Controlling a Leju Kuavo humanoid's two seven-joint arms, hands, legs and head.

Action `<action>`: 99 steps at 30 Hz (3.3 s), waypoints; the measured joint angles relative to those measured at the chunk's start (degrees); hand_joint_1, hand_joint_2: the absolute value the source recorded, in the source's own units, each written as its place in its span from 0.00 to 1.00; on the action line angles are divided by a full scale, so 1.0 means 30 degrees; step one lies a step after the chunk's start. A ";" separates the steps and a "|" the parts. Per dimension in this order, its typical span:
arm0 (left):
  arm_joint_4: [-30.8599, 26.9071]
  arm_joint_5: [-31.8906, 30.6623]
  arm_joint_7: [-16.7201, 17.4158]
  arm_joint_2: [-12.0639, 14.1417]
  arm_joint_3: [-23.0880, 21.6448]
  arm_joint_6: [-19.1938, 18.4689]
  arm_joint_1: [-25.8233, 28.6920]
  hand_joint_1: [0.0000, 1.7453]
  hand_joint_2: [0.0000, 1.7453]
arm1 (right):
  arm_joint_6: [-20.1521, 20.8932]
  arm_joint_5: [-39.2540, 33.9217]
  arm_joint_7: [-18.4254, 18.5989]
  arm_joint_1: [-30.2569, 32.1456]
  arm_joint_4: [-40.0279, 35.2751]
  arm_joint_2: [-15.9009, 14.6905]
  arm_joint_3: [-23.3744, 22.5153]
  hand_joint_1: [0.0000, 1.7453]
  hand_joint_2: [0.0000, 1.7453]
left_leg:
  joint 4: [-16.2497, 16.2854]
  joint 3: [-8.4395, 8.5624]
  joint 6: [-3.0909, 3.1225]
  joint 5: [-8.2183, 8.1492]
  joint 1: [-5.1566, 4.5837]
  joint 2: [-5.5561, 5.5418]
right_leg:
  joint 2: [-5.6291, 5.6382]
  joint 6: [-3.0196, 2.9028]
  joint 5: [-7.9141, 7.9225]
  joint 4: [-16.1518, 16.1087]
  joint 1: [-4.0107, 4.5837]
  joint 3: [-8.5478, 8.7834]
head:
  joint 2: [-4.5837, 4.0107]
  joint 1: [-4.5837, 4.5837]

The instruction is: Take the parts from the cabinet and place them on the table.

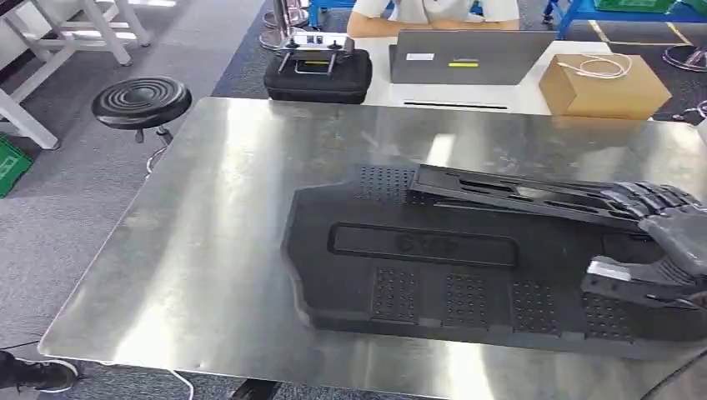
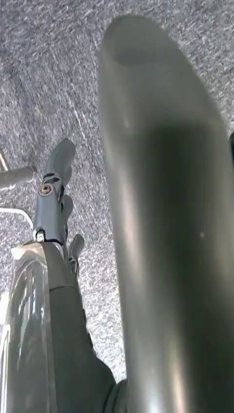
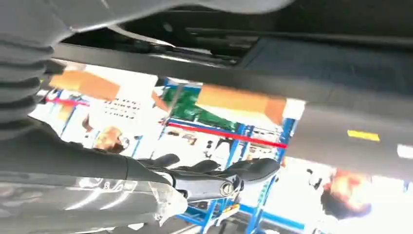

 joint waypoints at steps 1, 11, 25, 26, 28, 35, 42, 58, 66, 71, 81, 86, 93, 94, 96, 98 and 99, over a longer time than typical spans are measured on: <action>0.0000 0.0000 -0.0036 0.0007 0.0000 0.0015 0.0049 0.00 0.00 | -0.0604 -0.0447 -0.0291 0.0872 -0.0751 -0.0308 -0.0715 0.00 1.00 | -0.0003 -0.0006 0.0001 -0.0003 0.0000 0.0001 | -0.0010 0.0002 -0.0002 0.0000 0.0000 -0.0001 | -0.0001 0.0000; 0.0000 0.0000 -0.0015 -0.0007 -0.0036 0.0022 0.0049 0.00 0.00 | -0.8806 0.2781 -0.3178 0.6963 -0.4792 0.3679 -0.6446 0.00 1.00 | -0.0016 0.0023 0.0007 -0.0018 0.0025 0.0012 | 0.0028 0.0000 -0.0006 0.0000 0.0021 0.0018 | -0.0001 -0.0007; 0.0000 0.0000 0.0153 -0.0021 -0.0262 0.0102 0.0013 0.00 0.00 | -1.2266 0.4427 -0.4504 0.8450 -0.6699 1.0400 -0.8798 0.00 1.00 | -0.0013 0.0065 0.0005 -0.0016 0.0005 0.0025 | 0.0072 -0.0001 -0.0006 0.0002 0.0015 0.0062 | 0.0000 -0.0007; 0.0000 0.0000 0.0159 -0.0015 -0.0277 0.0117 0.0012 0.00 0.00 | -1.2272 0.4391 -0.4706 0.8456 -0.6736 1.0560 -0.8849 0.00 1.00 | -0.0012 0.0069 0.0005 -0.0016 0.0002 0.0025 | 0.0073 0.0000 -0.0006 0.0001 0.0012 0.0063 | -0.0001 -0.0007; 0.0000 0.0000 0.0233 -0.0015 -0.0328 0.0181 0.0011 0.00 0.00 | -1.2280 0.4128 -0.5588 0.8511 -0.6940 1.1244 -0.9212 0.00 1.00 | -0.0011 0.0071 0.0005 -0.0016 0.0002 0.0026 | 0.0074 0.0000 -0.0005 0.0000 0.0012 0.0065 | 0.0000 0.0000; 0.0000 0.0000 0.0379 -0.0022 -0.0393 0.0845 0.0013 0.00 0.00 | -1.2316 0.2735 -0.8599 0.8880 -0.7647 1.4373 -1.0853 0.00 1.00 | -0.0011 0.0078 0.0005 -0.0017 0.0010 0.0025 | 0.0072 -0.0001 -0.0007 0.0000 0.0019 0.0066 | -0.0001 -0.0007; 0.0000 0.0000 0.0561 -0.0015 -0.0386 0.1384 0.0024 0.00 0.00 | -1.2323 0.1805 -0.9969 0.9599 -0.8026 1.6302 -1.1916 0.00 1.00 | 0.0097 0.0061 0.0075 -0.0065 -0.0050 0.0025 | 0.0069 0.0041 0.0016 -0.0019 -0.0067 0.0084 | -0.0001 -0.0007; 0.0000 0.0007 0.0553 -0.0051 -0.0386 0.1712 0.0072 0.00 0.00 | -1.2367 0.0988 -1.0653 1.0149 -0.8500 1.7374 -1.3002 0.00 1.00 | -0.0053 0.0210 0.0333 0.0210 0.0399 0.0197 | 0.0075 0.0909 0.0342 0.0331 -0.0323 0.0256 | -0.0001 0.0029; 0.0000 0.0000 0.0546 -0.0044 -0.0386 0.1741 0.0062 0.00 0.00 | -1.2367 0.0980 -1.0653 1.0116 -0.8609 1.7512 -1.3046 0.00 1.00 | 0.0522 -0.0233 -0.0297 -0.0449 0.0334 0.0134 | 0.0052 -0.0019 0.0149 -0.0195 -0.0252 0.0260 | -0.0001 0.0000; 0.0000 0.0007 0.0546 -0.0044 -0.0386 0.1741 0.0060 0.00 0.00 | -1.2367 0.0973 -1.0661 1.0105 -0.8624 1.7541 -1.3060 0.00 1.00 | 0.1242 -0.0519 -0.0303 -0.1064 0.0344 0.0133 | 0.0046 -0.0130 0.0198 -0.0196 -0.0240 0.0186 | -0.0001 -0.0029; 0.0000 0.0007 0.0546 -0.0029 -0.0386 0.1865 0.0101 0.00 0.00 | -1.2374 0.0565 -1.0879 1.0137 -0.8798 1.7636 -1.3192 0.00 1.00 | 0.0060 0.0657 0.0201 -0.0284 0.0139 0.0112 | 0.0019 0.0462 0.1368 0.0011 0.0006 -0.0881 | -0.0001 0.0000; 0.0000 0.0007 0.0546 -0.0051 -0.0386 0.1916 0.0085 0.00 0.00 | -1.2367 0.0252 -1.1017 1.0164 -0.8849 1.7643 -1.3424 0.00 1.00 | 0.0050 -0.0290 0.0746 0.0583 0.0111 0.0333 | 0.0023 0.0774 -0.2671 0.4758 -0.0073 -0.2263 | -0.0001 0.0029; 0.0000 0.0000 0.0546 -0.0124 -0.0393 0.1916 0.0069 0.00 0.00 | -1.2367 0.0186 -1.1120 1.0107 -0.8995 1.7643 -1.3556 0.00 1.00 | 0.0246 -0.1361 0.0720 0.1399 -0.0299 0.0321 | 0.0064 -0.0314 -0.1117 -0.0865 0.0361 0.2438 | -0.0001 -0.0014; 0.0000 0.0007 0.0546 -0.0117 -0.0393 0.1916 0.0062 0.00 0.00 | -1.2367 0.0186 -1.1120 1.0103 -0.9075 1.7643 -1.3563 0.00 1.00 | 0.0238 -0.1434 0.0575 0.1567 -0.0190 0.0328 | 0.0092 -0.0308 -0.1102 -0.1061 0.0438 0.2449 | -0.0001 0.0014; 0.0000 0.0000 0.0546 -0.0117 -0.0393 0.1916 0.0061 0.00 0.00 | -1.2367 0.0193 -1.1120 1.0133 -0.9075 1.7643 -1.3600 0.00 1.00 | 0.0166 -0.1553 0.0367 0.1854 -0.0063 0.0339 | 0.0105 -0.0435 -0.0789 -0.1091 0.0576 0.2291 | -0.0001 0.0022; 0.0000 0.0000 0.0553 -0.0073 -0.0393 0.1923 0.0064 0.00 0.00 | -1.2367 0.0251 -1.1120 1.0061 -0.9054 1.7680 -1.3600 0.00 1.00 | 0.0405 -0.1810 0.0140 0.1122 -0.0113 0.0268 | -0.0114 -0.0577 -0.0230 -0.1490 0.0320 0.2057 | 0.0000 -0.0015; 0.0000 0.0007 0.0561 -0.0066 -0.0393 0.1938 0.0059 0.00 0.00 | -1.2367 0.0252 -1.1120 1.0050 -0.9061 1.7680 -1.3614 0.00 1.00 | 0.1283 -0.2102 0.0043 0.0037 -0.0051 0.0269 | -0.0130 -0.0669 -0.0079 -0.1455 0.0300 0.1804 | -0.0001 -0.0036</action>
